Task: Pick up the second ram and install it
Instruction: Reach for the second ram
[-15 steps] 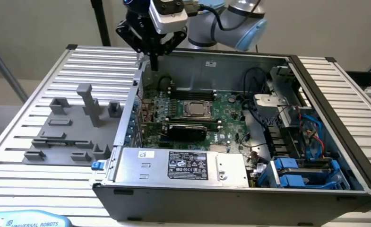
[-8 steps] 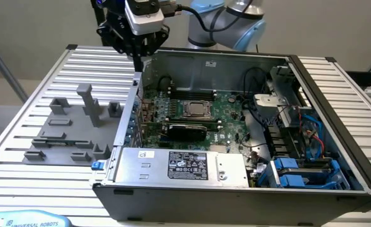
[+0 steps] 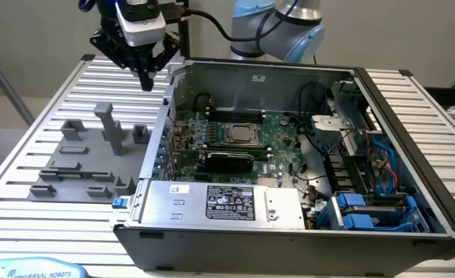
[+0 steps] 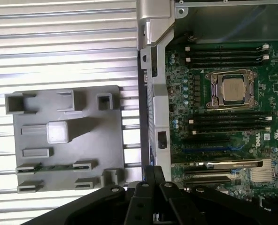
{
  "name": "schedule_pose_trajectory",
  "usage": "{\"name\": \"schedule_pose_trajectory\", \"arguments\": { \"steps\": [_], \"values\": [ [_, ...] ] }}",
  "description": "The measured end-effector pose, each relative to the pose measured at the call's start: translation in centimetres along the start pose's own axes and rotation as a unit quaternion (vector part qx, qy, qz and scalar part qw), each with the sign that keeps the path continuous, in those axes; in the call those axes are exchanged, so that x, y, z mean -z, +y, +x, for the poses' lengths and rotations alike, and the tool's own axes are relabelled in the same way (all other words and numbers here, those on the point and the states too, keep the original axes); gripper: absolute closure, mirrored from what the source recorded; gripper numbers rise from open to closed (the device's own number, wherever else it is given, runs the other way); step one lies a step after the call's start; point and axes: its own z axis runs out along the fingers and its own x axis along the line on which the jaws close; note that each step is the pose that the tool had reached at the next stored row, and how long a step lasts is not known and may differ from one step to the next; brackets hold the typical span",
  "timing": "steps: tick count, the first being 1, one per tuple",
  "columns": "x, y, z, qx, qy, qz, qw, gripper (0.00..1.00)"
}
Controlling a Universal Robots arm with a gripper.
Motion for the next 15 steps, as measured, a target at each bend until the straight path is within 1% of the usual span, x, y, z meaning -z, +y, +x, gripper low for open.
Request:
{"name": "schedule_pose_trajectory", "arguments": {
  "steps": [9,15],
  "values": [
    [0.09,-1.47,4.0,0.0,0.0,0.0,1.0,0.89],
    [-0.07,-1.93,6.7,0.0,0.0,0.0007,1.0,0.89]
  ]
}}
